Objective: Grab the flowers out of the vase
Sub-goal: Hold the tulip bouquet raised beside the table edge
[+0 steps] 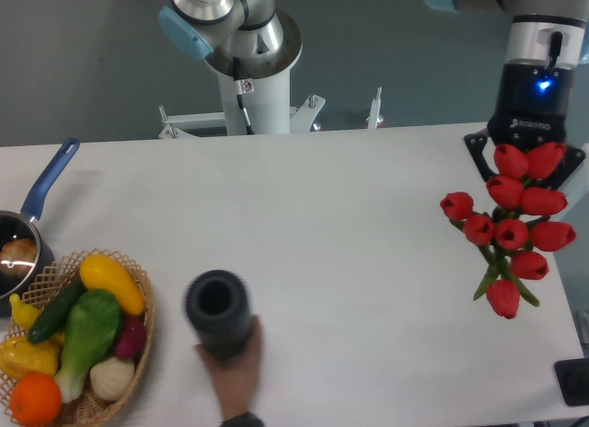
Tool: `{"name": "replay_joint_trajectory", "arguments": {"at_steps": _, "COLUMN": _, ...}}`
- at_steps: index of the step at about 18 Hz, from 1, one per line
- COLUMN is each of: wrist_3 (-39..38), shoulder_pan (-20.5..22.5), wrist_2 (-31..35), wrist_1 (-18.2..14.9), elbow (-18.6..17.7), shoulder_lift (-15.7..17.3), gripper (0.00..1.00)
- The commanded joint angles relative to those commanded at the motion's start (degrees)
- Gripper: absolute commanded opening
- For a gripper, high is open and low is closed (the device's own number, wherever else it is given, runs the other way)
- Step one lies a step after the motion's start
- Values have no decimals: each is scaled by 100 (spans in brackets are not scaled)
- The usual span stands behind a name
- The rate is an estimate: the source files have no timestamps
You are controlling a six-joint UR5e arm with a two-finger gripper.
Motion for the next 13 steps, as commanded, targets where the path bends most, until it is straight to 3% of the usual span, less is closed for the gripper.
{"name": "replay_joint_trajectory", "arguments": {"at_steps": 2, "wrist_3": 896, "shoulder_pan": -17, "wrist_2": 835, "wrist_1": -703, "elbow": 229, "shoulder_lift": 0, "gripper": 0}}
{"name": "replay_joint_trajectory", "arguments": {"at_steps": 3, "wrist_3": 1065, "shoulder_pan": -35, "wrist_2": 1083, "wrist_1": -837, "elbow": 256, "shoulder_lift": 9, "gripper": 0}}
{"name": "replay_joint_trajectory", "arguments": {"at_steps": 8, "wrist_3": 1164, "shoulder_pan": -70, "wrist_2": 1541, "wrist_1": -953, "elbow": 195, "shoulder_lift": 35, "gripper": 0}}
{"name": "replay_joint_trajectory", "arguments": {"at_steps": 13, "wrist_3": 1190, "shoulder_pan": -53, "wrist_2": 1595, "wrist_1": -1040, "elbow": 63, "shoulder_lift": 132, "gripper": 0}}
